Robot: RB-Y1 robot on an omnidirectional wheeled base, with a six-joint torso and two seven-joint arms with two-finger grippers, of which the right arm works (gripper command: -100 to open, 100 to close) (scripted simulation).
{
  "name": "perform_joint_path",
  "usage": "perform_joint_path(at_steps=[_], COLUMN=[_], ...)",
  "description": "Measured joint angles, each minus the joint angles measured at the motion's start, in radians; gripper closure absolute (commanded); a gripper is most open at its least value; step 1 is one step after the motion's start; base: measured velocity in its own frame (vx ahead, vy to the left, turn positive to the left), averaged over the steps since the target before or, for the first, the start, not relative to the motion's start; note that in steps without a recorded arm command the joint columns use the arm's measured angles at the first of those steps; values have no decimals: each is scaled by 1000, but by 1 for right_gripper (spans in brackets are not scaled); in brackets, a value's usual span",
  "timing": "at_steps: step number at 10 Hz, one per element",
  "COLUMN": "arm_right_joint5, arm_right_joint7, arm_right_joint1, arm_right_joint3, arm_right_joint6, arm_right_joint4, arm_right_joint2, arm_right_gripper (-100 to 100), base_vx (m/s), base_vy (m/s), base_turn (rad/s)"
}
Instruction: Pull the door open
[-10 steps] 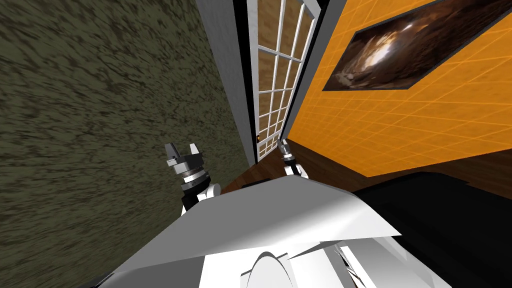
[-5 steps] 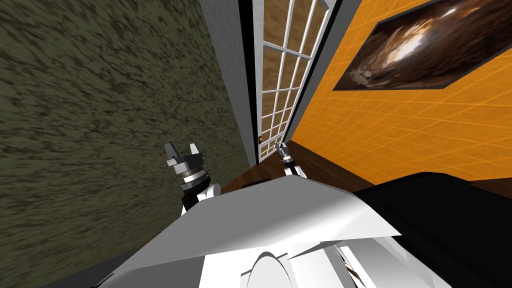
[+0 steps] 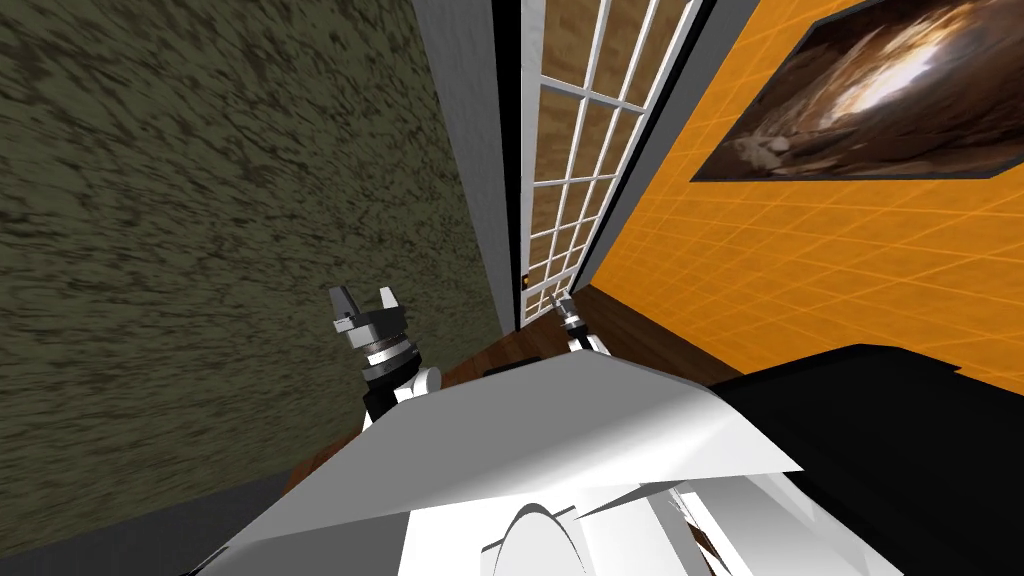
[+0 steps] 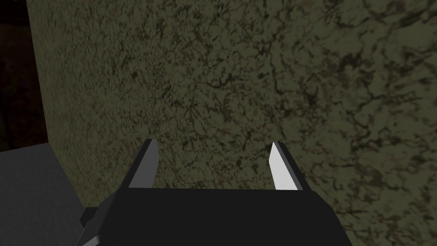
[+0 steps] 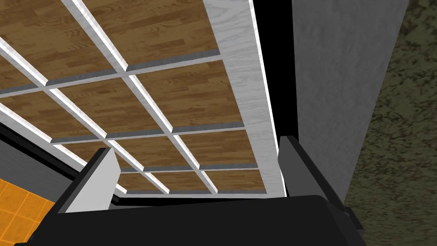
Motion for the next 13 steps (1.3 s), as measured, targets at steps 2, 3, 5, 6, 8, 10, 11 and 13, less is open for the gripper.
perform_joint_path(at_steps=[2,3,5,6,8,10,11,13], arm_right_joint5=[30,46,78,91,118,137,144,162], arm_right_joint7=[46,68,120,139,176,203,214,239], arm_right_joint1=[-21,-30,-35,-44,-59,-68,-74,-82], arm_right_joint3=[-18,-26,-37,-45,-57,-63,-68,-78], arm_right_joint6=[-19,-23,-40,-47,-56,-56,-61,-73], arm_right_joint4=[76,112,171,203,261,292,312,356], arm_right_joint2=[-4,-3,11,9,12,17,17,17], arm_right_gripper=[-100,-100,-100,-100,-100,-100,-100,-100], base_vx=[62,68,67,58,62,40,45,51], base_vy=[-96,-78,-69,-60,-70,-42,-47,-66], base_turn=[154,181,160,125,141,59,119,109])
